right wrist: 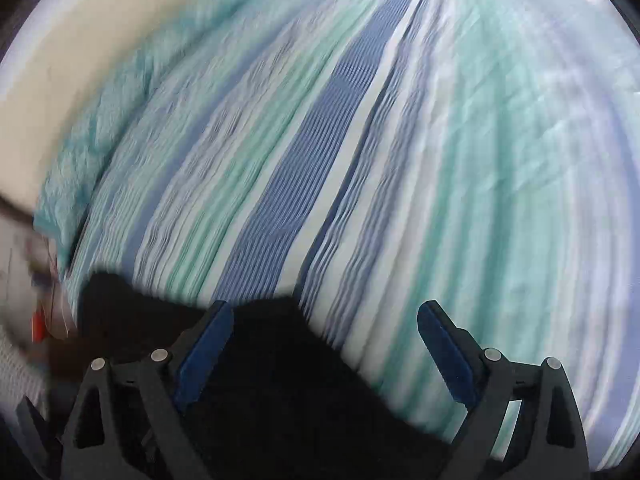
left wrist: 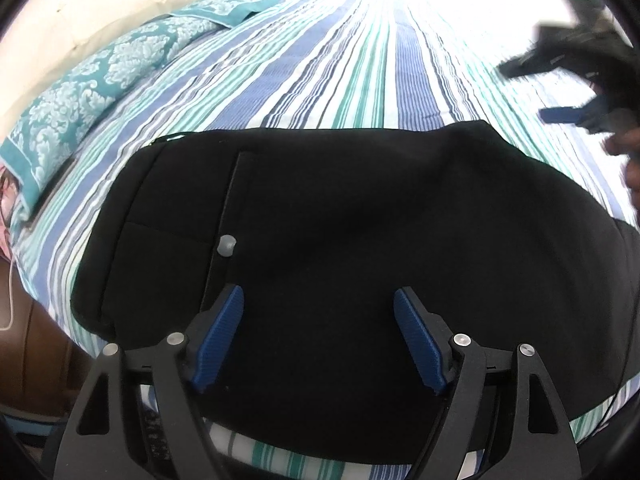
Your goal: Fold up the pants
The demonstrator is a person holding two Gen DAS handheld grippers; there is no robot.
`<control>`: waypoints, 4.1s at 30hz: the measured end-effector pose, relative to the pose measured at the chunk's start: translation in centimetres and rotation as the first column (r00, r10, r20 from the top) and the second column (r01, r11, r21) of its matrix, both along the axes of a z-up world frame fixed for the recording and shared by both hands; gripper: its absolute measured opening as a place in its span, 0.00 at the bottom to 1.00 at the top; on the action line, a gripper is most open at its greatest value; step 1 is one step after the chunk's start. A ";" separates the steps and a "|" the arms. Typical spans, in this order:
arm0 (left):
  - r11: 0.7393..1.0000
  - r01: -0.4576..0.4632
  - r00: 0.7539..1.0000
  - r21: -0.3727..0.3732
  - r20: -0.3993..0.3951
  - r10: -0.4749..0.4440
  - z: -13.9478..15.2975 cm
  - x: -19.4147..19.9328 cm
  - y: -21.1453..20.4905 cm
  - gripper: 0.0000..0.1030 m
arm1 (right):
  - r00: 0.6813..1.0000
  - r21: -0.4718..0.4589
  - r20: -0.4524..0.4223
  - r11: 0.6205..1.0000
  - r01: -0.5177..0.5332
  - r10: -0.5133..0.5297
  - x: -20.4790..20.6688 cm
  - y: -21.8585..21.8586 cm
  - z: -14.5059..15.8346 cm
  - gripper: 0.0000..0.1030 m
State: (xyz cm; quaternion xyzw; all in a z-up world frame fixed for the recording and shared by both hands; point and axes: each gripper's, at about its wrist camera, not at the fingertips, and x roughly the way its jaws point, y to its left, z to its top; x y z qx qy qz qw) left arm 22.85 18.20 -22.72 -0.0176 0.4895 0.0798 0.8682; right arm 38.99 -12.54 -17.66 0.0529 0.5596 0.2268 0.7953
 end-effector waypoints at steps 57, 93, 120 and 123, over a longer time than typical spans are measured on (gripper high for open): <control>0.984 0.178 0.984 0.023 -0.030 -0.177 -0.1 -1.8 -13.5 0.81 | 0.566 0.582 -0.333 0.308 0.753 -0.754 -32.0 -65.3 -4.2 1.00; 0.984 0.163 0.986 -0.070 -0.008 -0.164 0.2 -1.4 -12.1 0.79 | 0.854 0.648 -0.211 0.586 0.486 -0.475 -24.3 -39.1 2.0 0.22; 0.863 0.404 0.914 -0.305 0.182 -0.363 4.3 -2.9 -13.0 0.77 | 0.984 0.138 0.168 0.987 -0.081 0.057 -28.1 -13.9 4.5 0.83; 0.859 0.449 0.893 -0.246 0.166 -0.419 3.7 -2.1 -16.4 0.74 | 0.989 0.141 0.146 0.990 0.014 -0.035 -29.2 -17.5 3.8 0.83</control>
